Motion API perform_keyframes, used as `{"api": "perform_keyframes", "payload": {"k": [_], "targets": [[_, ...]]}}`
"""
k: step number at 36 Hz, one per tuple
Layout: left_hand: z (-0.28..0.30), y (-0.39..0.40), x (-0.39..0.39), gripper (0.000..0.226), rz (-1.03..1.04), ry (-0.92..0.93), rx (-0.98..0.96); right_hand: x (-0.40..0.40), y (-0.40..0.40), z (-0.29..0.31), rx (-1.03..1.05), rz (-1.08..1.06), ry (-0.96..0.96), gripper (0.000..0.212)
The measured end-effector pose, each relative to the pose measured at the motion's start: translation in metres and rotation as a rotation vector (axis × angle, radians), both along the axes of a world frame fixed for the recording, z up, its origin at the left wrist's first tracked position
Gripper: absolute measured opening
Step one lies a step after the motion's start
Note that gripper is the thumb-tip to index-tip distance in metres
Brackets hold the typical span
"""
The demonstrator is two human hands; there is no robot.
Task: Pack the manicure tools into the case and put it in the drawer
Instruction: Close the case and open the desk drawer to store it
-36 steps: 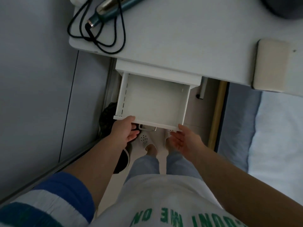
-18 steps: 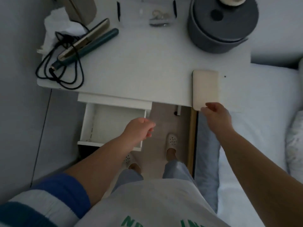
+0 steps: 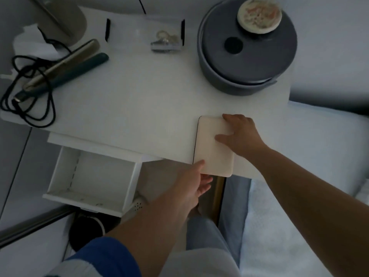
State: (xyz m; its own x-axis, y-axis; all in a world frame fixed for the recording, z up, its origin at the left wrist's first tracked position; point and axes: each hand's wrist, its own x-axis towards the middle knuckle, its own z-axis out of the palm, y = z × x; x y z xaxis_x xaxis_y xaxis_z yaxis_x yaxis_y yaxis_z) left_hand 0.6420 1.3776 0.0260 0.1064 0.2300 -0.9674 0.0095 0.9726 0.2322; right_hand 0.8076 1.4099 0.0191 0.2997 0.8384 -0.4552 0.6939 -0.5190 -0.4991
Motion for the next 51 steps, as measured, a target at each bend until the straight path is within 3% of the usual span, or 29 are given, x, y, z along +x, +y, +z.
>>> {"api": "perform_keyframes", "payload": {"k": [8,12,15,20,25,30,38,43,49,51], "targets": [[0.004,0.002,-0.018,0.029,0.098,0.041,0.033,-0.007,-0.019,0.003,-0.115,-0.048,0.019,0.073],[0.012,0.007,-0.047,0.028,0.041,0.034,0.135,-0.024,-0.034,0.005,-0.216,-0.116,0.18,0.081],[0.02,0.007,-0.076,0.035,-0.04,0.045,0.262,-0.043,-0.045,0.011,-0.262,-0.146,0.278,0.075],[0.028,0.006,-0.134,0.031,-0.135,0.26,0.474,-0.096,-0.059,0.027,-0.268,-0.209,0.413,0.053],[0.031,0.009,-0.2,0.048,-0.127,0.363,0.562,-0.159,-0.059,0.038,-0.284,-0.352,0.67,0.052],[0.032,0.017,-0.264,0.025,-0.147,0.379,0.596,-0.228,-0.053,0.042,-0.343,-0.364,0.678,0.055],[0.005,0.056,-0.351,0.042,-0.264,0.221,0.475,-0.334,-0.044,0.025,-0.341,-0.559,0.655,0.047],[-0.01,0.085,-0.367,0.054,-0.437,0.265,0.486,-0.367,-0.033,0.01,-0.377,-0.588,0.614,0.034],[-0.034,0.111,-0.357,0.027,-0.698,0.356,0.583,-0.379,-0.01,-0.017,-0.392,-0.618,0.474,0.031],[-0.042,0.115,-0.353,0.04,-0.748,0.376,0.599,-0.379,-0.006,-0.029,-0.436,-0.611,0.436,0.03]]}}
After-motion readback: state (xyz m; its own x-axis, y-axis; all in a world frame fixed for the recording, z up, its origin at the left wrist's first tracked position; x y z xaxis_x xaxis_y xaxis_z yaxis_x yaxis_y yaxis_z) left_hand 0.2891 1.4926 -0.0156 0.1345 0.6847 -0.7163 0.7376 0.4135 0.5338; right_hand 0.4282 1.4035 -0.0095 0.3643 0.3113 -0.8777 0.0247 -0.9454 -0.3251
